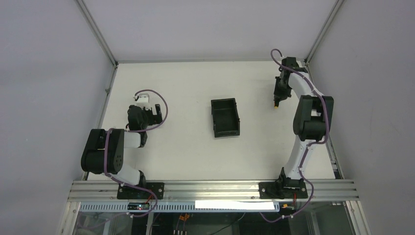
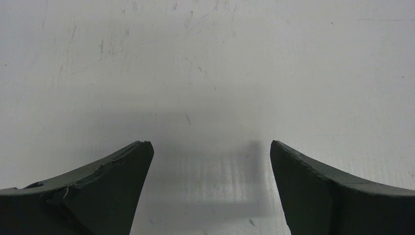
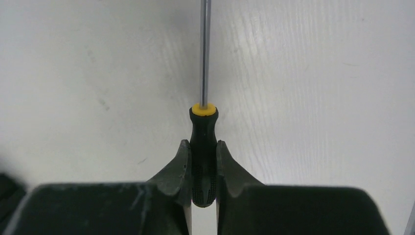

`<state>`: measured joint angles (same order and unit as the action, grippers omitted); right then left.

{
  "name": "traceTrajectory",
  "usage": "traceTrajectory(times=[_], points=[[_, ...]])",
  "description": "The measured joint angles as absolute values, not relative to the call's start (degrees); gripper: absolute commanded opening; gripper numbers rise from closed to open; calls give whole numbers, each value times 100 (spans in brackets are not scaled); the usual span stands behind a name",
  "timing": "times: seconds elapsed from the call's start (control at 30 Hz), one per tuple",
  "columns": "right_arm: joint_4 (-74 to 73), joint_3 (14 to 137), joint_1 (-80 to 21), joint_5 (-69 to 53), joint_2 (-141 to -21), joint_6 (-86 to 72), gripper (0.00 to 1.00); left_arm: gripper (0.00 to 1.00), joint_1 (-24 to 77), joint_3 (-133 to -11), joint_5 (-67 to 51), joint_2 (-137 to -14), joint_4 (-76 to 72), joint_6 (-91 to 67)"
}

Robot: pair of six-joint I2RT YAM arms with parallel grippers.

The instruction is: Put the screwdriver in the bin

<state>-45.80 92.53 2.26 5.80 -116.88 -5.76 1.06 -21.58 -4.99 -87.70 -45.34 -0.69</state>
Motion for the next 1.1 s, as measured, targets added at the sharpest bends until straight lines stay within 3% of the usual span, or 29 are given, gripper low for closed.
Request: traceTrajectory(times=[0.2,0.43,0.73,1.1], points=[[-4622,9006,-145,47,-10138,-244,0,99,106,-2158,-499,-8770,-4534,-69],[-4392,8433,-2012,-510,-8989,113,2,99,106,-2158,-497,-8770,-4534,-69],[-4313,7931,-3201,-703,-9209,517,7,99,106,-2158,-497,-8770,-4534,-69],[-3975,7365,-3411,-679,-9461,707,23,99,106,-2158,-499,-8770,-4534,-69]])
